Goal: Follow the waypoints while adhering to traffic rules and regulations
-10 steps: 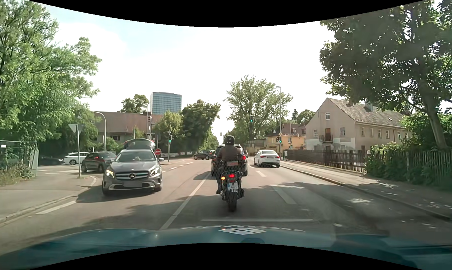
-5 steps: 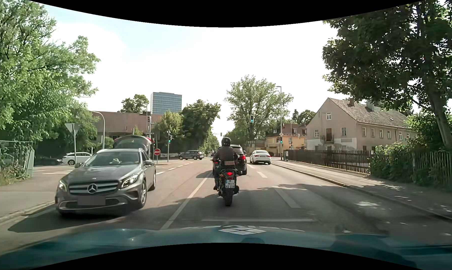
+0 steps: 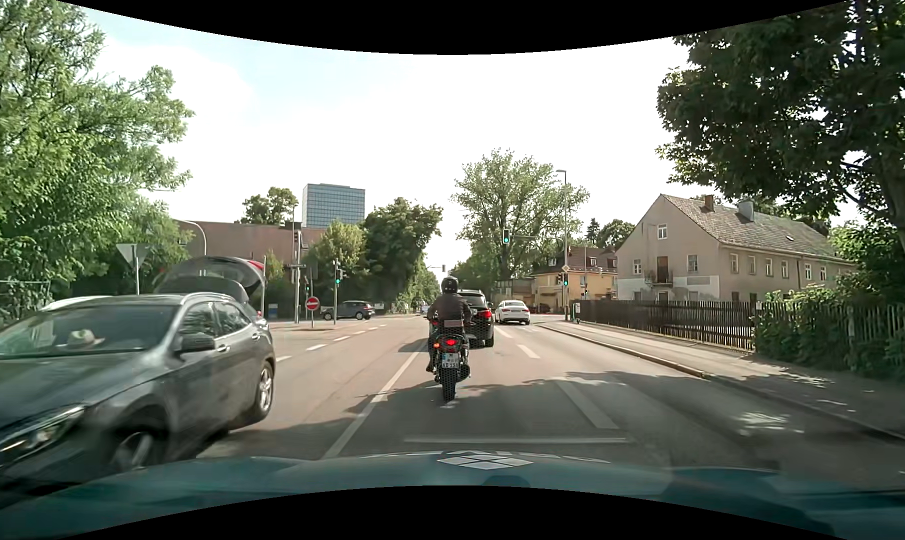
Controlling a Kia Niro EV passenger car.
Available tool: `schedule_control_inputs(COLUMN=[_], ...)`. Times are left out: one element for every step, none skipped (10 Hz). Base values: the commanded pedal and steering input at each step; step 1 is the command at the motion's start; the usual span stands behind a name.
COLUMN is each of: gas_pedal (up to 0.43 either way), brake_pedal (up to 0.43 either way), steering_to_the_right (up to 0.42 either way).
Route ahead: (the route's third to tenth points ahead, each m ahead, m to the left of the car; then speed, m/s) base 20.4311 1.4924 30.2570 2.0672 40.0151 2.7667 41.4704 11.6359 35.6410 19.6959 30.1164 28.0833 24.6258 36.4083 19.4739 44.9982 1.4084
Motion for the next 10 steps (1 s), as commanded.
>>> schedule_control_inputs(gas_pedal=[0.150, 0.150, 0.150, 0.150, 0.150, 0.150, 0.150, 0.150, 0.150, 0.150], brake_pedal=[0.000, 0.000, 0.000, 0.000, 0.000, 0.000, 0.000, 0.000, 0.000, 0.000], steering_to_the_right=[-0.018, -0.018, -0.018, -0.018, -0.018, -0.017, -0.016, -0.013, -0.012, -0.012])
